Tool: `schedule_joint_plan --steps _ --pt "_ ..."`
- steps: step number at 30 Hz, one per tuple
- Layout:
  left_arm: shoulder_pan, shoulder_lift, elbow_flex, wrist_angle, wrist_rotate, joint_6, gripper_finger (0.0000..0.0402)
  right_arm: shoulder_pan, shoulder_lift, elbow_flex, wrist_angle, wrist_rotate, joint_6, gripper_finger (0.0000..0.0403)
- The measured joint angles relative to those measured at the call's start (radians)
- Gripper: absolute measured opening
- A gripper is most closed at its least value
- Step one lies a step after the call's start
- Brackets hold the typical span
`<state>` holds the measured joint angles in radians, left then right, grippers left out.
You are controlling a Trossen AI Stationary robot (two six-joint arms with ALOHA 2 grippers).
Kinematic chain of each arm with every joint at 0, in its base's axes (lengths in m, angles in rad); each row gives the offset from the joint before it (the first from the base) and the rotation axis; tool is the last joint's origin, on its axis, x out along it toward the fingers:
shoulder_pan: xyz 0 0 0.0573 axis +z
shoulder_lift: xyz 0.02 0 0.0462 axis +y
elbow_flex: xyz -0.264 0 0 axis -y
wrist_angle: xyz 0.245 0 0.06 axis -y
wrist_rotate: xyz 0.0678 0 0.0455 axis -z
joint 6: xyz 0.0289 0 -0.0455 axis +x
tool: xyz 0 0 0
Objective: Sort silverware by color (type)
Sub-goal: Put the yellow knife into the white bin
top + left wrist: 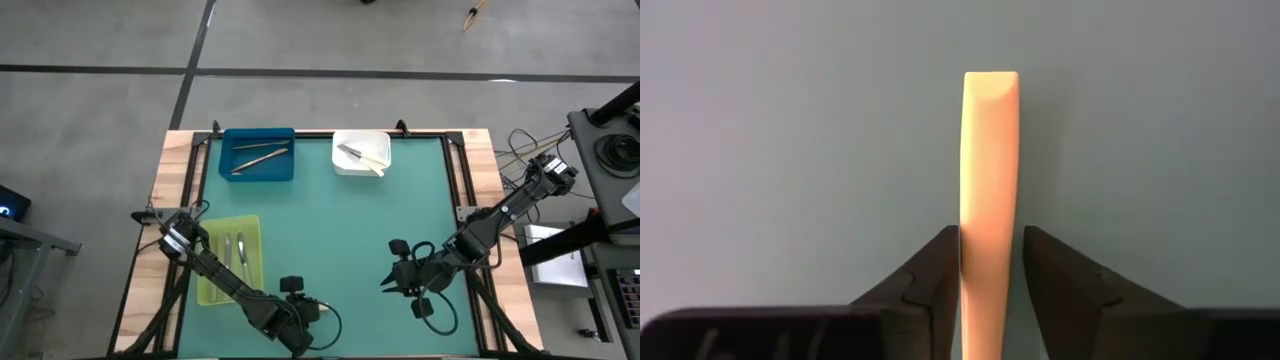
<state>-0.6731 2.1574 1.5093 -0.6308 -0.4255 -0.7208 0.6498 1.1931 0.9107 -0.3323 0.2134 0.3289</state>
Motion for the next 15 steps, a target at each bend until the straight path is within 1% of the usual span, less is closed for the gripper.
schedule_joint_plan --steps 8,12,15 --pt "0.000 0.000 -0.001 -0.002 -0.002 0.000 0.0045 0.000 0.000 -0.034 0.045 0.000 0.000 0.0063" --pt "0.000 0.000 -0.001 0.002 -0.003 0.000 0.0036 0.000 0.000 -0.052 0.083 0.001 -0.021 0.0063" --pt "0.001 0.000 0.003 0.002 -0.003 -0.003 0.0035 0.000 0.000 -0.054 0.087 0.023 -0.038 0.0063"
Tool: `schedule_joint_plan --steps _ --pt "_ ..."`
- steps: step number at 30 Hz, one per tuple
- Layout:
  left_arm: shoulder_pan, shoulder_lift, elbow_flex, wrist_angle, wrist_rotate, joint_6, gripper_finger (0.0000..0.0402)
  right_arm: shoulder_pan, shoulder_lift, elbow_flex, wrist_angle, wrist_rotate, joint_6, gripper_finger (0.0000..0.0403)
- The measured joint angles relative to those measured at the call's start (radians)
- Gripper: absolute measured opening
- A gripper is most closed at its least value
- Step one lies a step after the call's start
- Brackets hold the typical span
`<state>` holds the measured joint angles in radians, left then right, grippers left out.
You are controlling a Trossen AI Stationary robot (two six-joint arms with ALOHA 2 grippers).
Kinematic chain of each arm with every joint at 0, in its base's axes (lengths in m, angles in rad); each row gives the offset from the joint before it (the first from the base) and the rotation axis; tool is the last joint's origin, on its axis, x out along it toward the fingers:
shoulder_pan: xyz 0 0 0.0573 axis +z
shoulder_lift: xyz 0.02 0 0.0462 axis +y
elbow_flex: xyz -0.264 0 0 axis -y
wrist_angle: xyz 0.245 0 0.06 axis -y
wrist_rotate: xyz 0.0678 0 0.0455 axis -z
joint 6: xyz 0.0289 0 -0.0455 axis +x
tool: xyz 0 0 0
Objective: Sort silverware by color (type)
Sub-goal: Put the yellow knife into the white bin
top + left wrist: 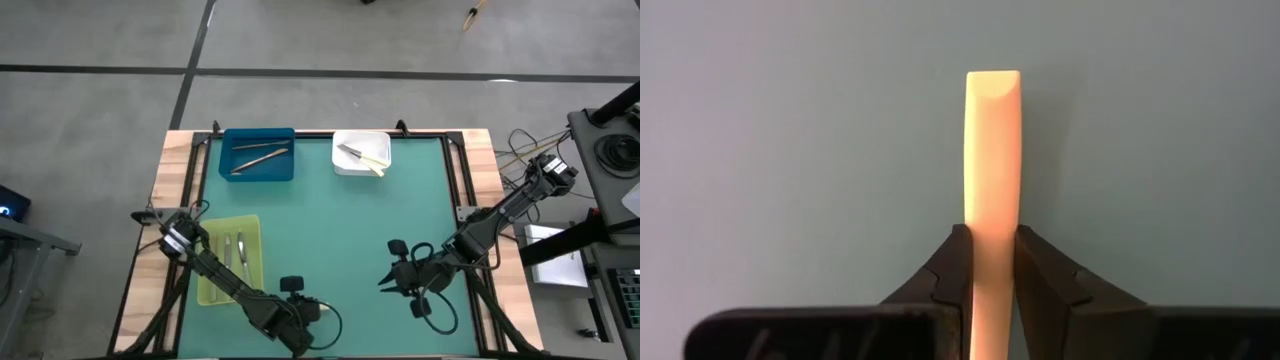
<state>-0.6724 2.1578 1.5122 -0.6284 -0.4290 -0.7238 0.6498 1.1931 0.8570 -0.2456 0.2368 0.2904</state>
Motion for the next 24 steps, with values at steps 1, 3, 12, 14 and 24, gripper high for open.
schedule_joint_plan --steps 1,3,12,14,24 --pt "0.000 0.000 0.005 -0.001 0.001 0.000 0.0035 0.000 0.000 0.000 0.000 0.007 -0.005 0.0063" --pt "0.001 0.002 0.017 0.002 0.003 0.005 0.0035 0.000 0.000 0.000 0.000 0.024 -0.020 0.0063" --pt "0.003 -0.003 0.064 -0.033 -0.011 0.029 0.0003 0.000 0.000 -0.001 0.000 0.029 -0.048 0.0063" --pt "0.005 -0.006 0.067 -0.034 -0.015 0.033 0.0001 0.000 0.000 -0.001 0.000 0.031 -0.049 0.0063" --pt "0.010 -0.008 0.067 -0.033 -0.007 0.030 0.0000 0.000 0.000 -0.001 -0.008 0.035 -0.057 0.0063"
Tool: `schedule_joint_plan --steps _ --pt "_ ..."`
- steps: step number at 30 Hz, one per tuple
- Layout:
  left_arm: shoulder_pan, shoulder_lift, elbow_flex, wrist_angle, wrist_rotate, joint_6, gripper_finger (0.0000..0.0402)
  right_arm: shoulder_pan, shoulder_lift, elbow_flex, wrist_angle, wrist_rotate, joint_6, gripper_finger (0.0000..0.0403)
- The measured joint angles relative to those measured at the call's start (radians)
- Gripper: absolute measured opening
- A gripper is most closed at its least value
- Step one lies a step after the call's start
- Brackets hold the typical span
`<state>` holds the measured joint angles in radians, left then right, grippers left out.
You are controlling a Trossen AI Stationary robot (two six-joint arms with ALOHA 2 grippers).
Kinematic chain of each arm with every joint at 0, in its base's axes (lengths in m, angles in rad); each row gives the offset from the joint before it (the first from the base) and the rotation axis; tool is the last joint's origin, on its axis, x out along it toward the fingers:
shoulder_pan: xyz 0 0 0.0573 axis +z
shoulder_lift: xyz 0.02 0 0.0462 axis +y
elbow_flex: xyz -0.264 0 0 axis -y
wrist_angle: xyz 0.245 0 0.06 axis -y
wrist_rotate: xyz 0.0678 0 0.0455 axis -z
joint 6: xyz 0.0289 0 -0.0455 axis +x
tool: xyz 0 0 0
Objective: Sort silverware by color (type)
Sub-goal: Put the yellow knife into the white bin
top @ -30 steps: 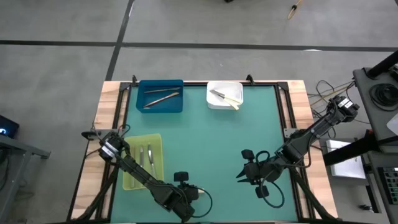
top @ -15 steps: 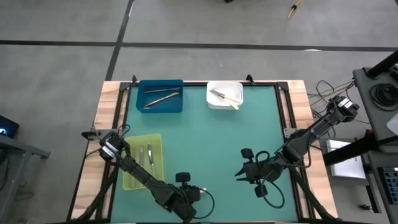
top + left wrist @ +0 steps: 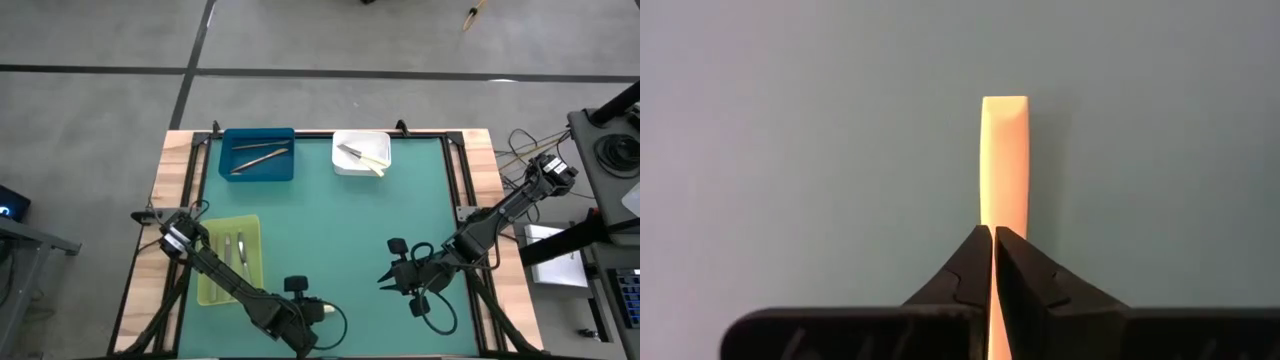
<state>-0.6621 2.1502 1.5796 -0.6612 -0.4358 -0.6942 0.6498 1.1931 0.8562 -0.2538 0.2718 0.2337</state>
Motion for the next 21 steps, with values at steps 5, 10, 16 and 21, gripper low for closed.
schedule_joint_plan --steps 5,10,16,21 --pt "-0.001 -0.005 0.000 0.001 0.064 -0.006 0.0012 0.000 0.000 0.000 -0.002 0.000 -0.009 0.0063" --pt "-0.020 -0.005 -0.005 -0.004 0.042 -0.011 0.0055 0.000 0.000 0.000 -0.001 0.002 -0.013 0.0063" --pt "-0.031 -0.006 -0.022 -0.012 0.019 -0.050 0.0126 0.000 0.000 0.000 0.001 0.002 -0.012 0.0063" --pt "-0.047 -0.005 -0.066 0.018 0.000 -0.059 0.0165 0.000 0.000 0.000 0.006 0.016 -0.022 0.0063"
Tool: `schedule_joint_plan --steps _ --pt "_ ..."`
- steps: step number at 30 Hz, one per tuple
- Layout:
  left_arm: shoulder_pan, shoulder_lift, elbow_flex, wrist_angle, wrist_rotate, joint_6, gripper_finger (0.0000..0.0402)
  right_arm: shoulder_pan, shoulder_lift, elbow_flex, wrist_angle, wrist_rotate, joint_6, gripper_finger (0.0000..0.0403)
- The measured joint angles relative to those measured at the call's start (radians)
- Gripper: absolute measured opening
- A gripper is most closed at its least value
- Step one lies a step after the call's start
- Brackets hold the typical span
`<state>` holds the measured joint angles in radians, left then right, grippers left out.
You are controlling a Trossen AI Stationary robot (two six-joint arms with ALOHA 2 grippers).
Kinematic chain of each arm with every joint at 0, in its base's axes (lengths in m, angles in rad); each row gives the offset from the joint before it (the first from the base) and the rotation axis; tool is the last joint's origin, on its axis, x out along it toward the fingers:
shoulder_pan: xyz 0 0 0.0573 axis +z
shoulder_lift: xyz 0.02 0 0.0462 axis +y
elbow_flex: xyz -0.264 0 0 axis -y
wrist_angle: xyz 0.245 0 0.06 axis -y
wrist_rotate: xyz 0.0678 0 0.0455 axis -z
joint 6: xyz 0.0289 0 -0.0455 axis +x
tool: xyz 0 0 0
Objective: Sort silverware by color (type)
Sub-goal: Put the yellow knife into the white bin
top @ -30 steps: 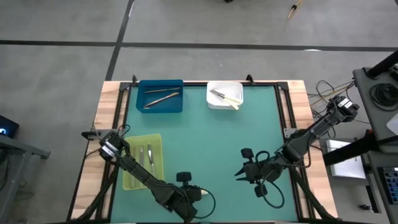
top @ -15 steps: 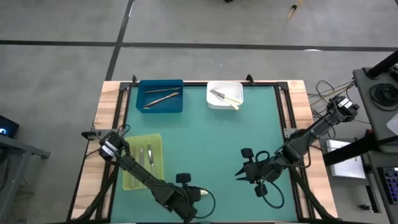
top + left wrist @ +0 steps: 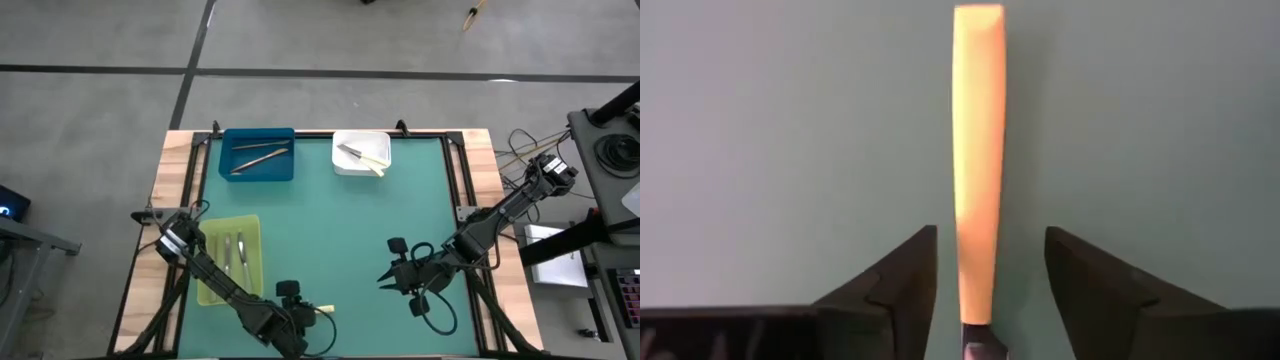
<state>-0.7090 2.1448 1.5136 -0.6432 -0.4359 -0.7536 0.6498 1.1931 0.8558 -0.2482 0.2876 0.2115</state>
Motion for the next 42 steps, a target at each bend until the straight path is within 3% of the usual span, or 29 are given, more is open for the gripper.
schedule_joint_plan --steps 11,29,42 --pt "0.001 -0.005 -0.081 0.102 -0.001 -0.018 0.0147 0.000 0.000 0.000 0.000 0.003 -0.003 0.0063" --pt "0.005 -0.003 -0.120 0.143 0.023 -0.067 0.0024 0.000 0.000 0.000 0.000 0.003 -0.013 0.0063" --pt "0.007 -0.014 -0.083 0.134 -0.019 -0.033 0.0023 0.000 0.000 0.000 0.000 0.003 -0.013 0.0063"
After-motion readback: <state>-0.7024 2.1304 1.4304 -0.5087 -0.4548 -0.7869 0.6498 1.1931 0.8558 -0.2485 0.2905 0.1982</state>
